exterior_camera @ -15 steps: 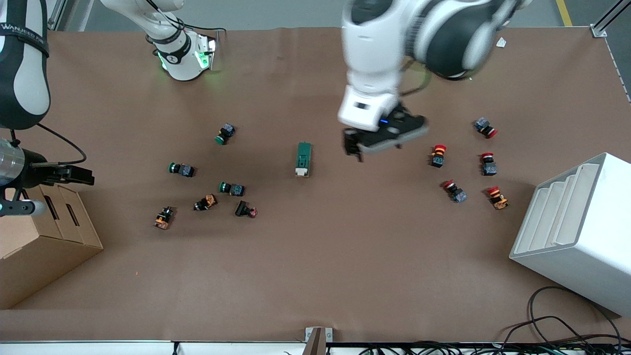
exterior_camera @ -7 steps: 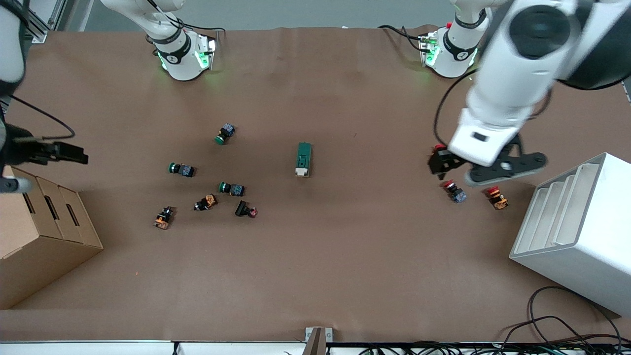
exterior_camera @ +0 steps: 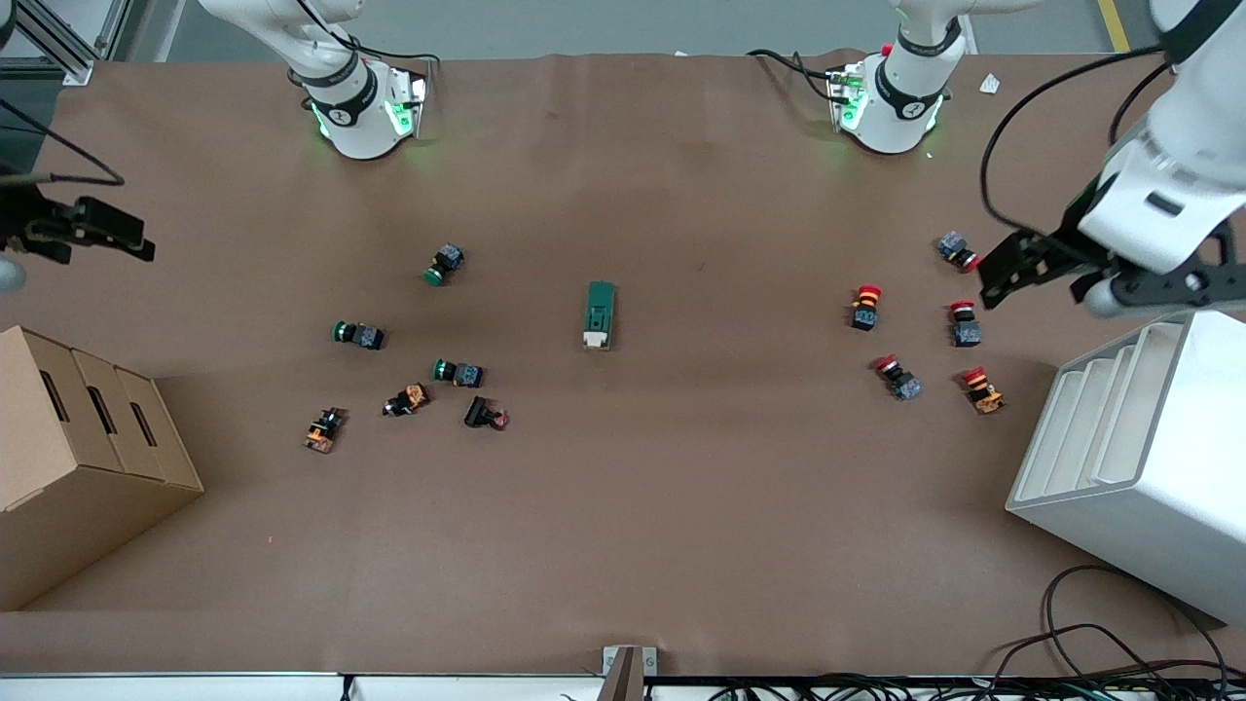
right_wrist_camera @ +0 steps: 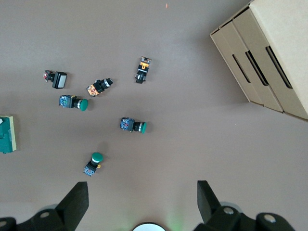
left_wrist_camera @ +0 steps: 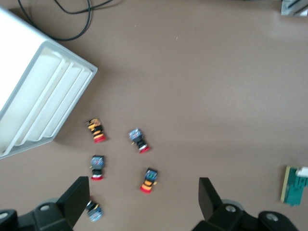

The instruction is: Close load switch with both arms

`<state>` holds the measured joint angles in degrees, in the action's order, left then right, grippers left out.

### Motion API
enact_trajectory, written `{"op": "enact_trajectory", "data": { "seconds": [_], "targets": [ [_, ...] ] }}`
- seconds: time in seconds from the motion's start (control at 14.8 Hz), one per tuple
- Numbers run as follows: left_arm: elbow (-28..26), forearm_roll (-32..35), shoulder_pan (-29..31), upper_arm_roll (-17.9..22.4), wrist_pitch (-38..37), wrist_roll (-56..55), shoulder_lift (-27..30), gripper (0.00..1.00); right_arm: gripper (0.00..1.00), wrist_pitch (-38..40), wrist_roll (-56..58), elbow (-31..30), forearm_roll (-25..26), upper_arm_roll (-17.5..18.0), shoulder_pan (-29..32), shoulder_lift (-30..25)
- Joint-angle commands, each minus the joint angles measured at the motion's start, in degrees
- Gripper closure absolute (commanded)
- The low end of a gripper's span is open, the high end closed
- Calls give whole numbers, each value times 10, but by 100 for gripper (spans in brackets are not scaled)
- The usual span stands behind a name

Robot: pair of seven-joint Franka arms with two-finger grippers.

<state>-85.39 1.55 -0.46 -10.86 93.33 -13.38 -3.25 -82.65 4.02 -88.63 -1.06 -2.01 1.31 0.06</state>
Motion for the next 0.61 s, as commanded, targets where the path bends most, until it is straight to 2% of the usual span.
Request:
{"op": "enact_trajectory", "data": {
  "seconds": [0.0,0.27,0.54],
  "targets": [
    [-85,-17,-2,21,4,52,70,0,0,-24,4,-47,-8,4,6,-36],
    [-140,-23,9,22,5,101,112,0,0,-28,5,-57,-7,3,7,-45],
    [-139,-25,26,22,5,124,119,0,0,-41,5,-76,-4,3,8,-60]
  ]
}}
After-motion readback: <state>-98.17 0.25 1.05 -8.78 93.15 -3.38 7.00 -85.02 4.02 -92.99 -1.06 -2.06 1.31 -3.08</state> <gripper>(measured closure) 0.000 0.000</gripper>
